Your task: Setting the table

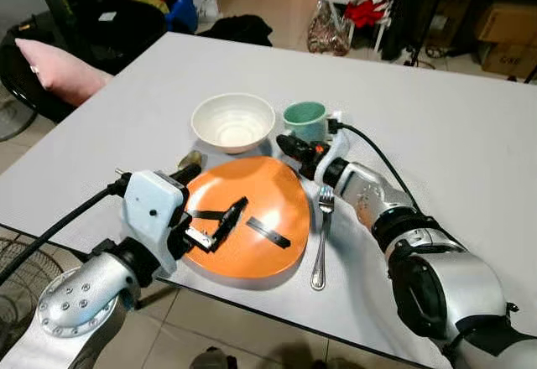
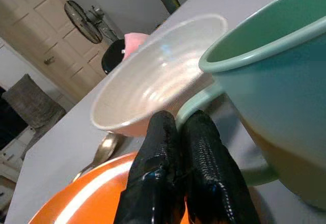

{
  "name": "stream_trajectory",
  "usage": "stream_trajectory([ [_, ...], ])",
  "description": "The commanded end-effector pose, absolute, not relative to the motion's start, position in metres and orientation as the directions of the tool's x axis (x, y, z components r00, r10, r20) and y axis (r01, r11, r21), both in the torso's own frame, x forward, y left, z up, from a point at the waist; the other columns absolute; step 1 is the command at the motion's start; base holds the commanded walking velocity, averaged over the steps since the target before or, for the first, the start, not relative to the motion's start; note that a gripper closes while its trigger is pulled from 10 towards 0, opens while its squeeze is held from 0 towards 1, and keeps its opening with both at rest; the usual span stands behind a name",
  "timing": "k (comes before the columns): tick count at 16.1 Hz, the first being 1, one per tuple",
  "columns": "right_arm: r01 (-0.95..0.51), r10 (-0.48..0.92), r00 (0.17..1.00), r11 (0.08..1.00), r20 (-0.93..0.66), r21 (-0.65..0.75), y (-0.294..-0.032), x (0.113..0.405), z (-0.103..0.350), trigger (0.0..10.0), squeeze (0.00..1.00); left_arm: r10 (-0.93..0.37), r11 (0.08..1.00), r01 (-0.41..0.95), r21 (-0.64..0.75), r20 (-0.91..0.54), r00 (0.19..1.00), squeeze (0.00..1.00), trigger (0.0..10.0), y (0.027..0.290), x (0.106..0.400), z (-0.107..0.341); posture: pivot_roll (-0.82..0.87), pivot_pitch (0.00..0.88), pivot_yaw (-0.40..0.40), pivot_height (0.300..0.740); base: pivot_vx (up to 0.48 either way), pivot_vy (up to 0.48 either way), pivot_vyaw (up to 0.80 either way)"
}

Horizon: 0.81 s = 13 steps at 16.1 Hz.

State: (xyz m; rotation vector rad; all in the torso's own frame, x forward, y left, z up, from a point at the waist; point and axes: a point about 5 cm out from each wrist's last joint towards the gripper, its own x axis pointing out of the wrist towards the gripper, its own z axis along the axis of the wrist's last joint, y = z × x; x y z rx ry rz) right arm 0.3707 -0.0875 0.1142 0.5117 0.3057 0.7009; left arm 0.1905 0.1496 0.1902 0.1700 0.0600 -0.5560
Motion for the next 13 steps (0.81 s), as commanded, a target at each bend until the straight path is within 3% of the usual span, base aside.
stream_trajectory([
  [1, -0.55, 0.676, 0.735, 0.644, -0.058, 0.531, -0.0877, 0.3756, 0.1246, 10.0, 0.0, -0.539, 0.823, 0.551, 0.136, -0.116, 0.834, 0.0, 10.0, 0.1492, 0.1866, 0.1912, 0.08, 0.107, 0.048, 0.74, 0.0, 0.0, 0.0],
  [7, -0.539, 0.674, 0.735, 0.645, -0.072, 0.542, -0.0843, 0.3772, 0.1264, 10.0, 0.0, -0.598, 0.783, 0.615, 0.093, -0.158, 0.786, 0.0, 10.0, 0.1444, 0.1797, 0.1899, 0.1, 0.108, 0.051, 0.74, 0.0, 0.0, 0.0],
  [8, -0.542, 0.678, 0.731, 0.642, -0.072, 0.542, -0.0831, 0.3772, 0.1268, 10.0, 0.25, -0.595, 0.785, 0.612, 0.096, -0.159, 0.788, 0.0, 10.0, 0.1454, 0.1793, 0.1905, 0.1, 0.105, 0.049, 0.74, 0.0, 0.0, 0.0],
  [9, -0.542, 0.679, 0.731, 0.641, -0.071, 0.543, -0.0826, 0.3774, 0.1273, 10.0, 0.88, -0.592, 0.787, 0.61, 0.098, -0.161, 0.79, 0.0, 10.0, 0.1464, 0.1792, 0.191, 0.1, 0.104, 0.048, 0.74, 0.0, 0.0, 0.0],
  [10, -0.537, 0.673, 0.737, 0.642, -0.066, 0.547, -0.0832, 0.378, 0.128, 10.0, 1.0, -0.59, 0.788, 0.608, 0.098, -0.161, 0.791, 0.0, 10.0, 0.147, 0.1794, 0.1913, 0.1, 0.1, 0.046, 0.74, 0.0, 0.0, 0.0],
  [13, -0.526, 0.661, 0.748, 0.649, -0.064, 0.549, -0.0889, 0.3785, 0.1273, 10.0, 1.0, -0.591, 0.787, 0.609, 0.098, -0.16, 0.79, 0.0, 10.0, 0.1466, 0.1803, 0.1917, 0.09, 0.089, 0.049, 0.74, 0.0, 0.0, 0.0],
])
